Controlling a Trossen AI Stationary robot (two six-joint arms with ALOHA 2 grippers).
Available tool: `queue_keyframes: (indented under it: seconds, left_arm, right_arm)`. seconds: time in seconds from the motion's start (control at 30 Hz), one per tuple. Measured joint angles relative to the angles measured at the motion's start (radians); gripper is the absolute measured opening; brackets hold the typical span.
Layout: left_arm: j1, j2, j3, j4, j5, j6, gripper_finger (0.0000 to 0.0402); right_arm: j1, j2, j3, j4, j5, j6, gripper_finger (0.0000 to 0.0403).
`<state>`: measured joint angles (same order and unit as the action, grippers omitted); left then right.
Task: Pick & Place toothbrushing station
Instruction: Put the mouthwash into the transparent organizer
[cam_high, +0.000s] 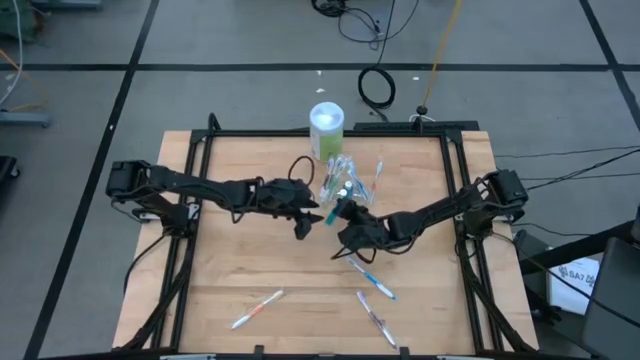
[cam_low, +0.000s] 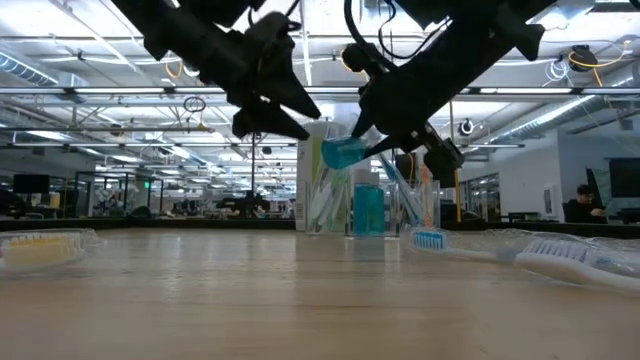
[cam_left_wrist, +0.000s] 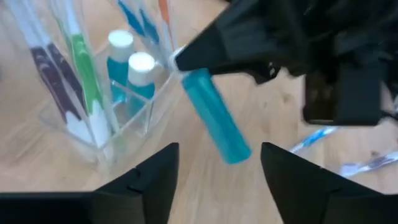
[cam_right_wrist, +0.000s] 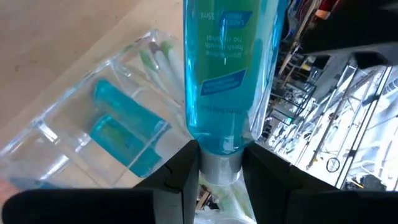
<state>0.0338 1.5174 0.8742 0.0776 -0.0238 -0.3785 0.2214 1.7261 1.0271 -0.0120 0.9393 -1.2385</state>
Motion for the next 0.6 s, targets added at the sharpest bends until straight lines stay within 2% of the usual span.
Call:
queue_keyframes:
  seconds: [0.23,0.6]
  left_arm:
    - [0.003,0.084,0.0,0.13,-0.015,-0.049,0.0288]
    - [0.018,0.145,0.0,0.188,-0.004,-0.068,0.0296]
  right_arm:
    - [0.0,-0.003,0.0,0.005,-0.002,-0.004,0.01]
    - [-0.006,-0.002,0.0,0.015,-0.003,-0.004,0.01]
